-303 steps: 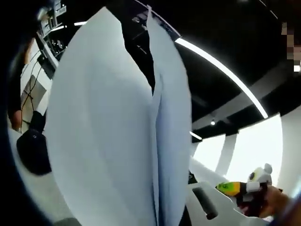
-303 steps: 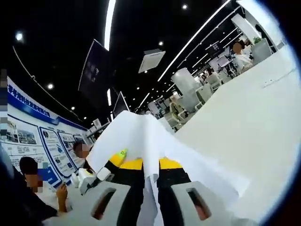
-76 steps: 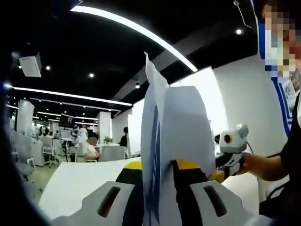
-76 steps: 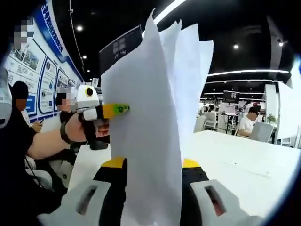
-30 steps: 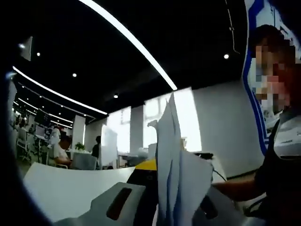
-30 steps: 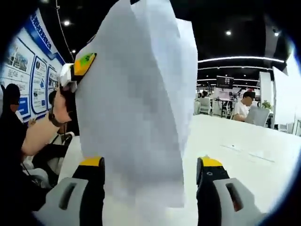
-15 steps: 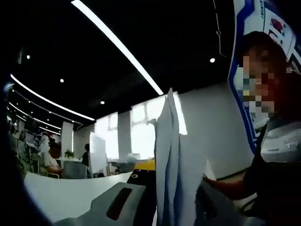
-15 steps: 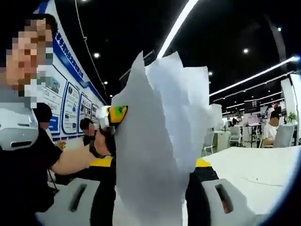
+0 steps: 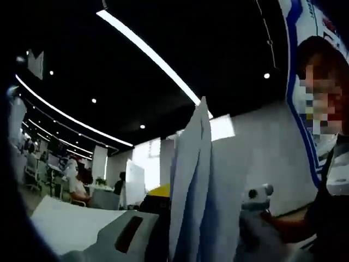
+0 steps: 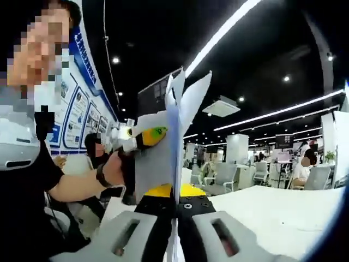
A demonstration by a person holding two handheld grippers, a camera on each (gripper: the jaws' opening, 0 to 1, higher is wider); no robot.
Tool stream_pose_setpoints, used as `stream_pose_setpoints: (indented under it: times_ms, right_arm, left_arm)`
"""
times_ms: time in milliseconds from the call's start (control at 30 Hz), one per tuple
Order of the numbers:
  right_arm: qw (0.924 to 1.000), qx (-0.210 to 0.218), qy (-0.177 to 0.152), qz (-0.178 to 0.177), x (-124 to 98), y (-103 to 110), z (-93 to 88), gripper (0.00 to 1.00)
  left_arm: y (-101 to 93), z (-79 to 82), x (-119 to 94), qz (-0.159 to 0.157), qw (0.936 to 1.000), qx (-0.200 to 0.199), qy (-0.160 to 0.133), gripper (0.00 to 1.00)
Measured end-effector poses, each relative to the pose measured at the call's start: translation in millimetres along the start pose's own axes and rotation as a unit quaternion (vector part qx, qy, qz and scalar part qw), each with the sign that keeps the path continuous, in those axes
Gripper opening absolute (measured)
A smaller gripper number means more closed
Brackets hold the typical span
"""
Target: Organize the stack of printing papers by aligning and flattening the scattered papers on the table
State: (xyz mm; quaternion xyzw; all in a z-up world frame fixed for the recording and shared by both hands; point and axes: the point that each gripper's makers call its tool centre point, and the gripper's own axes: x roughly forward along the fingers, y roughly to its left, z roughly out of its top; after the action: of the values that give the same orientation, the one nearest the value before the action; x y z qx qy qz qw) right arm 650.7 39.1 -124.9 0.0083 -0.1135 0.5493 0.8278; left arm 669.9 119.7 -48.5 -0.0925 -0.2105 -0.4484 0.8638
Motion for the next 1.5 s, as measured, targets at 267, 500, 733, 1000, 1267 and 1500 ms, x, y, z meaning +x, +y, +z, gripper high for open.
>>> stream_pose_setpoints:
  times_ms: [267, 500, 733, 1000, 1267, 1500]
  right_arm:
    - [0.9975, 0.030, -0.038, -0.051, 0, -14, 0.7, 0.00]
    - [0.9970, -0.044, 0.028, -0.057, -4, -11, -27.4, 0.00]
    - [0.9946, -0.019, 0.102, 0.007, -11, 12, -78.6, 0.43]
    - [0.9928, 0.003, 0.120, 0.004, -5, 8, -85.3, 0.51]
    - [0.9908, 0.006, 0.135, -0.005, -9, -1, -91.7, 0.58]
    - [0.9926, 0.018, 0.120, -0.003, -11, -13, -88.9, 0.62]
  left_arm:
    - [3.2, -29.2, 4, 0.027, 0.9989, 0.006, 0.037, 0.28]
    - [-1.8, -42.7, 4, 0.023, 0.9982, 0.020, 0.051, 0.28]
    - [-15.6, -83.6, -8, 0.007, 0.9941, 0.016, 0.107, 0.38]
    - [-27.0, -70.4, 3, -0.027, 0.9956, -0.037, 0.082, 0.41]
    - [-33.1, -76.3, -3, -0.053, 0.9936, -0.038, 0.093, 0.18]
    - [-54.4, -65.7, -3, -0.116, 0.9881, -0.078, 0.065, 0.16]
